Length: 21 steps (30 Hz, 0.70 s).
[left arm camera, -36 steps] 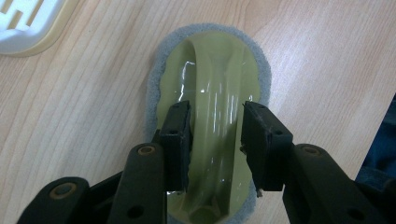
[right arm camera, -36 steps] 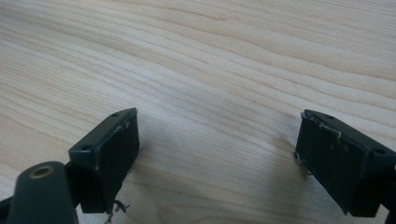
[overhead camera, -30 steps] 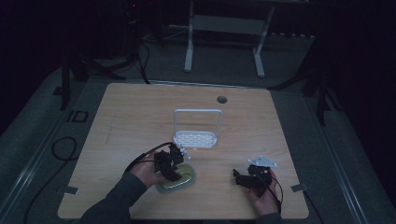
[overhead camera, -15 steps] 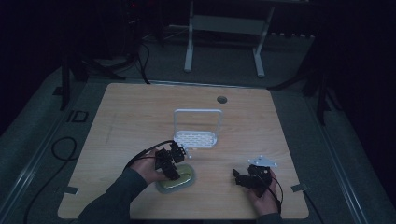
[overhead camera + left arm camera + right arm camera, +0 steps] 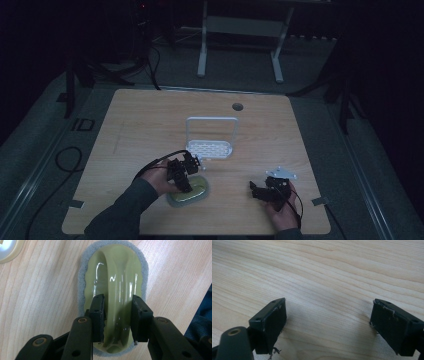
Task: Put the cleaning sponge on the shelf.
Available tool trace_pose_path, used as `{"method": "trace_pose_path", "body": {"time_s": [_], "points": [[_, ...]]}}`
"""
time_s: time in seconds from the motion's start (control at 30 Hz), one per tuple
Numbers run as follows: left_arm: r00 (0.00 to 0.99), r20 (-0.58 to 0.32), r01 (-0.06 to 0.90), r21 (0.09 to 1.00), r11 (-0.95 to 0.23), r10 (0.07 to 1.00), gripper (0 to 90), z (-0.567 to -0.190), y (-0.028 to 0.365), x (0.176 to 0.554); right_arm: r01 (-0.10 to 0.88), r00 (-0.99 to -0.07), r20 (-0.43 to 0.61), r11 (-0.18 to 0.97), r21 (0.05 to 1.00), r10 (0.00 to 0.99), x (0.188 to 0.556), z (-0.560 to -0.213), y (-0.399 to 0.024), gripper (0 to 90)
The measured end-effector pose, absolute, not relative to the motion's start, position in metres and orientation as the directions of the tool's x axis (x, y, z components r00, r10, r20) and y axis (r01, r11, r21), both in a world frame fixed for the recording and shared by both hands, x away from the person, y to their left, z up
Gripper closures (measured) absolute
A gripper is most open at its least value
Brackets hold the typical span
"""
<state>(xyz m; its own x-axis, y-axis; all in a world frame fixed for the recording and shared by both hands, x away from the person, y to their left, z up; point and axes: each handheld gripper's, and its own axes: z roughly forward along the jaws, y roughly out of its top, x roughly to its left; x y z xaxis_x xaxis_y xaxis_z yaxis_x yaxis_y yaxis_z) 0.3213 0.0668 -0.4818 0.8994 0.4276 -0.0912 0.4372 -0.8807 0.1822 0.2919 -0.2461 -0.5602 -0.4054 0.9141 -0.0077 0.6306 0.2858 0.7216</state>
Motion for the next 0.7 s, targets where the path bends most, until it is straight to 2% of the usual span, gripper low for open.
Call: {"method": "trace_pose_path", "body": {"time_s": [0.5, 0.7], "points": [[0.903, -0.09, 0.429, 0.161, -0.889, 0.419, 66.2, -0.4805, 0.0633, 0.3252, 0.632, -0.403, -0.005, 0.283, 0.722, 0.915, 0.2919, -0.5602, -0.2459, 13.1], [0.908, -0.078, 0.418, 0.16, -0.894, 0.411, 70.7, -0.4799, 0.0615, 0.3253, 0.632, -0.403, -0.005, 0.283, 0.722, 0.915, 0.2919, -0.5602, -0.2459, 13.1]]}}
